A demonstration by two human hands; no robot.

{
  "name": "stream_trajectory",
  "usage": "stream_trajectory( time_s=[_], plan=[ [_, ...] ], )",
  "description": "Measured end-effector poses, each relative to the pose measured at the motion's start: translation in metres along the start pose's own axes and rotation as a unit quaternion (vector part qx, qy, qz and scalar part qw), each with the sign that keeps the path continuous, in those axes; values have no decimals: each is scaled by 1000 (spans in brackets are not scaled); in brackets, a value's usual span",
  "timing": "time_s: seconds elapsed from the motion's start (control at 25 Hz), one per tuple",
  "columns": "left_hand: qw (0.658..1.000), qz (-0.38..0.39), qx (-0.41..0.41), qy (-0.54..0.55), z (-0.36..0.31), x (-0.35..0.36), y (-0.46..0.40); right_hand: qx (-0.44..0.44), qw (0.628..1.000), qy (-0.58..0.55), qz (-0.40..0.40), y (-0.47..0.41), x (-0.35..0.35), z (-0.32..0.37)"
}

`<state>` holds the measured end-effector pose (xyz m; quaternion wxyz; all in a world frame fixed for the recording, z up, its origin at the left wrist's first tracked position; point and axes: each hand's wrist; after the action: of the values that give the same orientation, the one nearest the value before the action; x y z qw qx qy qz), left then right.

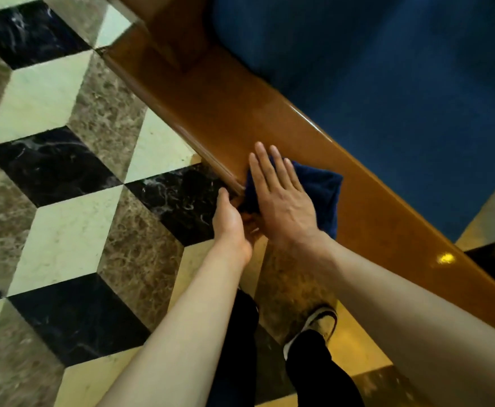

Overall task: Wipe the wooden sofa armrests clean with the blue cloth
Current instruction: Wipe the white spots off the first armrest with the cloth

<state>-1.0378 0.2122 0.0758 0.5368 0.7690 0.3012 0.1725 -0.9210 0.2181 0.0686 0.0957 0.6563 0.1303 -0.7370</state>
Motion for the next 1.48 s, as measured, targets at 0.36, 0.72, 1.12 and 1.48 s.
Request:
stream_trajectory(
  time_s=[0.36,0.72,1.12,1.48],
  plan=[
    [992,94,-83,7,-41,-18,-16,-38,998,36,18,-128,12,57],
    [990,61,76,101,-203,-22,-71,-185,983,11,13,-262,26,114],
    [994,51,97,-8,-287,-14,-102,-81,996,-34,-15,-278,33,129],
    [998,6,70,-3,-424,-34,-55,291,797,-528,-13,-392,-54,244]
  ],
)
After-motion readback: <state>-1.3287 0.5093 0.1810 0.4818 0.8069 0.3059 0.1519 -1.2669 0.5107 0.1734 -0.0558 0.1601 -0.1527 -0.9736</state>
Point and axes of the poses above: each hand's wrist, its own y-axis away from the middle knuckle, its own x-axis out of the palm, z = x × y, and after that the axes turned 10 degrees about -z, right-handed
